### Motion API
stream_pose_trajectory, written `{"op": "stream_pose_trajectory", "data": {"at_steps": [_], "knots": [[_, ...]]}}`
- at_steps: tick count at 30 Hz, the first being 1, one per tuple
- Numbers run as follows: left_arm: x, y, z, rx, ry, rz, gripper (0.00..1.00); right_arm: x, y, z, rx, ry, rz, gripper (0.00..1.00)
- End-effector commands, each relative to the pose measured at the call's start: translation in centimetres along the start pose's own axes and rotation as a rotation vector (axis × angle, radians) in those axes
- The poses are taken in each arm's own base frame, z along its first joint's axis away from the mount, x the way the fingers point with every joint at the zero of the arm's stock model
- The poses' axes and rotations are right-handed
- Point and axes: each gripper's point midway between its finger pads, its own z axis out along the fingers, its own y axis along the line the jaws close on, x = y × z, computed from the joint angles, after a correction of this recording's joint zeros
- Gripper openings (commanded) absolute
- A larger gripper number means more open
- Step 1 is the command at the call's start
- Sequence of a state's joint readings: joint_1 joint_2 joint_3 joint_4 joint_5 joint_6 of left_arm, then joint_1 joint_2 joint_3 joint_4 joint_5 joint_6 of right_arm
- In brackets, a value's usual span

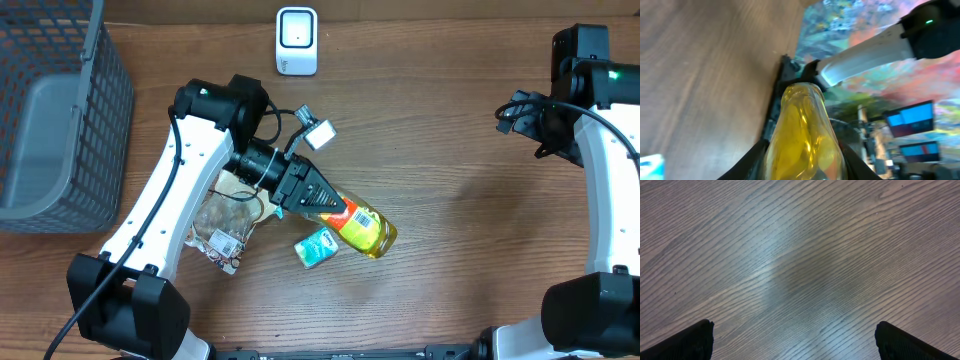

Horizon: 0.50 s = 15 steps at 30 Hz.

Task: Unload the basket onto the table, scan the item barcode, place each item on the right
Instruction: 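Carry the yellow bottle up toward the white scanner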

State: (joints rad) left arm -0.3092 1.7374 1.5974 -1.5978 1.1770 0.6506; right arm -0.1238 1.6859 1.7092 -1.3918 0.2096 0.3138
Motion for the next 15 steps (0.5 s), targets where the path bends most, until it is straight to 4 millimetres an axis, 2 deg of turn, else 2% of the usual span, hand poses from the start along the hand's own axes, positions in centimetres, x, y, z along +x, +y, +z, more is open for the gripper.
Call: {"op": "stream_pose_trajectory", "data": {"at_steps": [1,4,7,9,13,14,15], "knots": [[0.0,0.8,0.1,-0.05,0.013,-0.008,0.2,-0.5,-0.4,-1.6,-0.012,-0.049,0.017,1.0],[-0.6,3.0,-0.1,-0.156,0.014,-0.073,0.19,-0.5,-0.4,-1.6,-0.012,-0.049,0.017,1.0],[-1.2,6.2,-0.9,-0.325,-0.003,-0.194,0.24,-0.5,-0.4,-1.6,-0.012,-0.049,0.017,1.0],[-2.0,7.4,-1.4,-0.387,-0.039,-0.239,0.28,-0.5,-0.4,-1.6,-0.012,-0.049,0.017,1.0],[-3.9,8.1,-1.8,-0.412,-0.103,-0.198,0.27,-0.5,-0.4,-1.6,-0.012,-0.049,0.017,1.0],[-4.5,8.2,-1.9,-0.416,-0.12,-0.17,0.29,-0.5,-0.4,-1.6,-0.012,-0.049,0.017,1.0],[-5.0,8.3,-2.0,-0.421,-0.134,-0.147,0.36,-0.5,-0.4,-1.6,-0.012,-0.049,0.017,1.0]]}}
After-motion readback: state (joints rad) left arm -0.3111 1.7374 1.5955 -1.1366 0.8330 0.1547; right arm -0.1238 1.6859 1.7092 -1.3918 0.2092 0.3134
